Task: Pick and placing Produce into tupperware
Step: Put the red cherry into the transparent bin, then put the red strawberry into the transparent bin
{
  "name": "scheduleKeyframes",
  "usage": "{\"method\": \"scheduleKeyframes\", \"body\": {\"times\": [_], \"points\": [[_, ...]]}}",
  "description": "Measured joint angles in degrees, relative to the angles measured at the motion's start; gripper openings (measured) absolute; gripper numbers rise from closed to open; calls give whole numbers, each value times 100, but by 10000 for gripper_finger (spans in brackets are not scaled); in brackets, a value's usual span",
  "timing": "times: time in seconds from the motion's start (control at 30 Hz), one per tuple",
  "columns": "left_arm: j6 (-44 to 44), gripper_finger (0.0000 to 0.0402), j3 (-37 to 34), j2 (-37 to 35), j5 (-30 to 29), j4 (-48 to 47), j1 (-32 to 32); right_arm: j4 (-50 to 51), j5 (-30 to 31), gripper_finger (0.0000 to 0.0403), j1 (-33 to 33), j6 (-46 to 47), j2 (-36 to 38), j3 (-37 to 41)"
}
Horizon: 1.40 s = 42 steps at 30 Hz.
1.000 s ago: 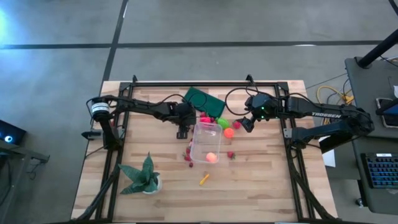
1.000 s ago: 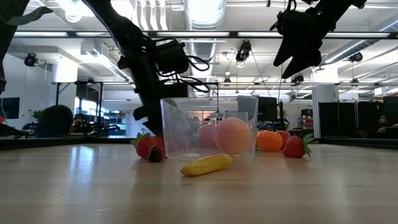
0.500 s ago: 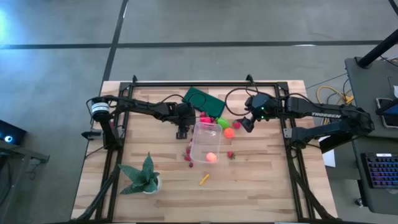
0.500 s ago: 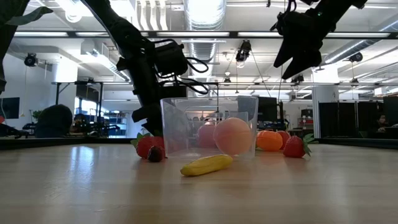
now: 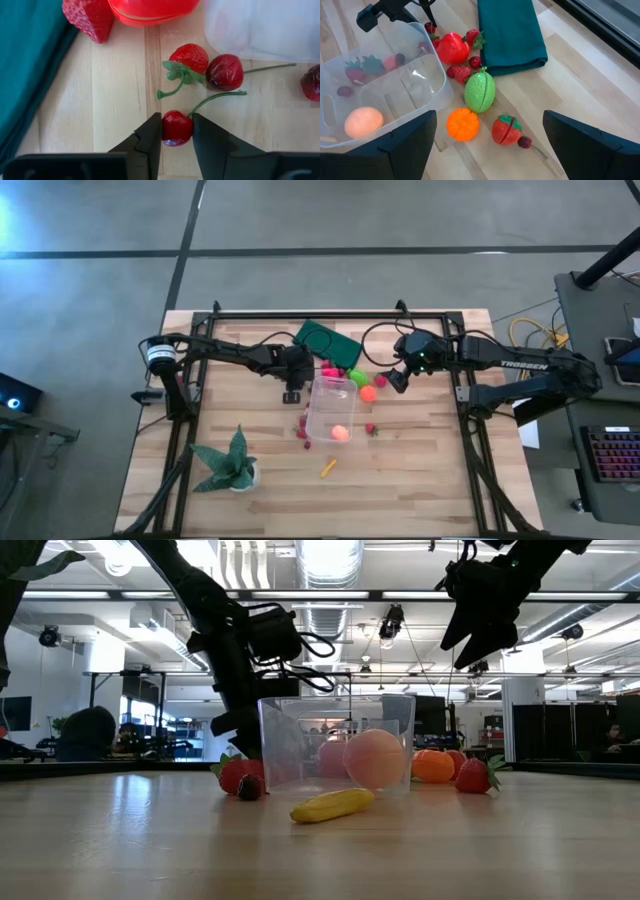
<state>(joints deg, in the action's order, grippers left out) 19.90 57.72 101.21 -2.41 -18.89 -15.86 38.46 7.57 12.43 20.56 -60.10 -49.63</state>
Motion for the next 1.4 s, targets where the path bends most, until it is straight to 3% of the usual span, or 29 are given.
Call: {"method": "scheduleKeyframes", "body": {"times": [0.23, 0.57, 0.77, 0.97, 1.13, 1.4], "points": [[-42, 73, 436, -164, -250, -556, 17, 0, -2, 357, -2, 0, 0, 0], [-778, 72, 909, -1134, -230, -1212, 190, 15, -46, 357, -2, 19, 0, 4], [-1442, 72, 1026, -1313, 703, -1042, 618, 26, -50, 357, -2, -26, 0, 4], [-1931, 74, 1029, -764, 799, -325, 1131, 20, -187, 357, 0, -107, 0, 4], [-3049, 112, 1138, -361, 506, -170, 1163, 31, -356, 357, 0, -110, 0, 4], [-4063, 226, 1177, -349, 761, -383, 1263, 81, -516, 357, -2, -175, 0, 4]]}}
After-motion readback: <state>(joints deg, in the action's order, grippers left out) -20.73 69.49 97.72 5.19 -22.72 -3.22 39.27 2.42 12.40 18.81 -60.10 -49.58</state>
